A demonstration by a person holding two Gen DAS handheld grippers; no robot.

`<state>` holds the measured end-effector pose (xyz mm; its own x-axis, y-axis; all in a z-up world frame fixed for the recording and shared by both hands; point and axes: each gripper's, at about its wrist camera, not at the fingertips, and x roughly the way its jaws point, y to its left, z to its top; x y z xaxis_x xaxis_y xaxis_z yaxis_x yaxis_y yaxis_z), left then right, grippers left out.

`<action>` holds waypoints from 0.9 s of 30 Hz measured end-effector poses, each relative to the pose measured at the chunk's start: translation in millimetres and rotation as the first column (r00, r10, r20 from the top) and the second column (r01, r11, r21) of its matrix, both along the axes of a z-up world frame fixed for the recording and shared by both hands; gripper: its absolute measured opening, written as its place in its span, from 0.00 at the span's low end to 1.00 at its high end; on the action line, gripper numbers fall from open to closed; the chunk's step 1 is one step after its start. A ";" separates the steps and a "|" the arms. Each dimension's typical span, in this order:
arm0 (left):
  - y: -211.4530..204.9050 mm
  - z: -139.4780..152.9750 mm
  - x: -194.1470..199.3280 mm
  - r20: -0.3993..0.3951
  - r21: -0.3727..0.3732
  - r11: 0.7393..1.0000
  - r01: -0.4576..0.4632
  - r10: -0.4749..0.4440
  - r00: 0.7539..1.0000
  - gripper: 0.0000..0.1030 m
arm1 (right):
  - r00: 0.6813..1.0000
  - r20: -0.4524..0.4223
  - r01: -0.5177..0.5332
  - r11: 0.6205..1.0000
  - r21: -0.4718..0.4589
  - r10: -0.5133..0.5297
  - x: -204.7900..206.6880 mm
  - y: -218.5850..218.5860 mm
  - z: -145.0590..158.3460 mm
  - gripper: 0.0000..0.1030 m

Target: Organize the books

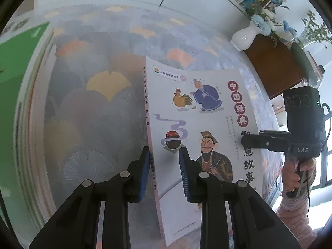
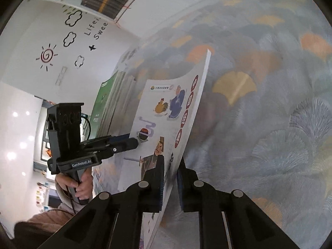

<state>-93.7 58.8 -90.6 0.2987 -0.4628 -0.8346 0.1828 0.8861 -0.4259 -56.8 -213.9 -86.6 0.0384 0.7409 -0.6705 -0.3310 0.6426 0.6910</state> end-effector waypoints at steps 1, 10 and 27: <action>1.6 2.7 -0.7 0.005 -0.002 1.000 -0.001 0.001 1.000 0.23 | 1.000 -0.002 -0.002 1.000 0.006 0.002 -0.7 1.0 2.5 0.12; 25.9 46.9 -6.8 0.098 0.000 1.000 -0.009 0.009 0.995 0.25 | 1.000 0.017 -0.009 0.999 0.049 0.008 -1.1 24.3 38.8 0.12; 172.3 122.9 -10.8 0.262 0.055 0.964 -0.259 0.237 0.936 0.27 | 0.980 -0.036 -0.186 0.964 0.191 0.196 32.3 179.6 77.1 0.12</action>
